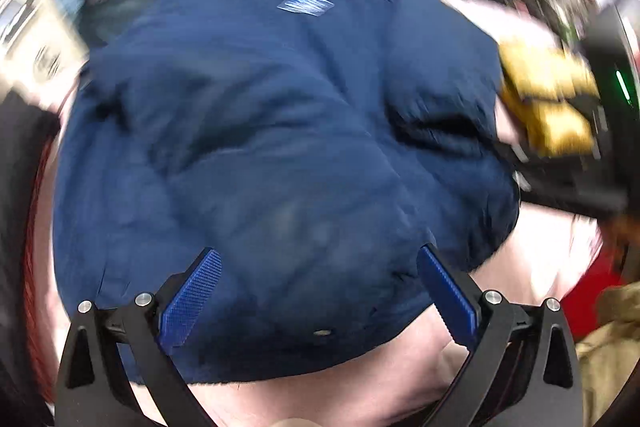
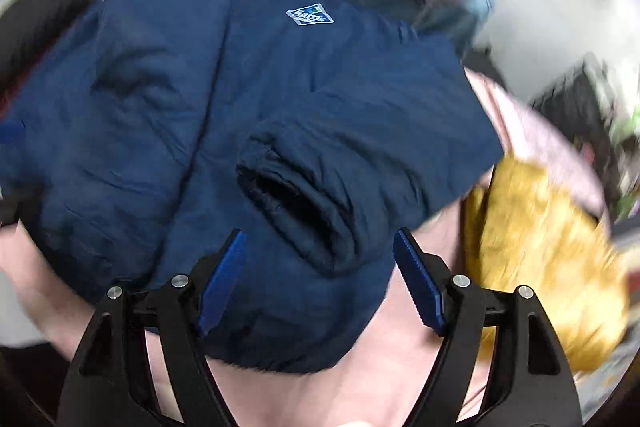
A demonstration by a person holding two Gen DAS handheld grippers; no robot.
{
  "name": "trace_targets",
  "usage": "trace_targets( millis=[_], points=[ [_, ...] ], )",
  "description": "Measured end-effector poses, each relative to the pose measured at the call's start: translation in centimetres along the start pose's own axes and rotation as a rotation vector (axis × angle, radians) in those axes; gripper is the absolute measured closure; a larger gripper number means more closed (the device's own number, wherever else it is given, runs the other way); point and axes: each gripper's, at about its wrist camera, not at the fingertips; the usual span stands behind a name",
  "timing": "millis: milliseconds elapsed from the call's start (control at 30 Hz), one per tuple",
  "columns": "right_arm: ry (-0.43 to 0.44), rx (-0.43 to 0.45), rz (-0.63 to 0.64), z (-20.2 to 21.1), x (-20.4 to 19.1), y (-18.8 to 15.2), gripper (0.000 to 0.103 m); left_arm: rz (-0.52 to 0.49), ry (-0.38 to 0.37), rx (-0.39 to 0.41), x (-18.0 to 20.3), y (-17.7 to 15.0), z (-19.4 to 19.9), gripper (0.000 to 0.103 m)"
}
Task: Fold large clothes
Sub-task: 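Lower the navy jacket onto the bed and release it from both grippers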
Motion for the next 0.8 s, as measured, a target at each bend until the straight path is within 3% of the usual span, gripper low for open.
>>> trace_targets(
  millis=[167,200,300,333,567,667,800],
  points=[
    [-0.059,-0.024,0.067,-2.8,-0.6,1.2,0.034,-0.162,0.081,-0.092,3.0,0.4,-4.2,0.007],
    [-0.067,-0.034,0.076,-3.4,-0.6,1.3,0.041,-0.176,0.095,-0.102,3.2,0.5,-4.7,0.007],
    [-0.089,-0.106,0.086,-5.7,-0.6,1.5,0.078,-0.153,0.088,-0.139,3.0,0.7,-6.0,0.007],
    [-0.093,-0.121,0.068,-6.1,-0.3,1.4,0.085,-0.133,0.080,-0.149,2.7,0.8,-6.4,0.007],
    [0.035,-0.044,-0.196,-1.9,5.1,2.3,0.092,-0.044,0.040,-0.156,1.6,1.3,-6.5,0.023],
    [0.092,0.050,-0.328,2.6,9.9,2.3,0.093,-0.028,0.032,-0.162,1.4,1.4,-6.4,0.027],
    [0.126,0.158,-0.594,7.3,19.9,1.0,0.094,-0.024,0.037,-0.171,1.4,1.8,-6.5,0.029]
  ],
)
Point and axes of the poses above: each gripper's, at about its wrist camera, not at the fingertips, and z roughly against the way its jaws point, x to its right, y to its top, and after that the axes turned 3 degrees about -y, right-handed
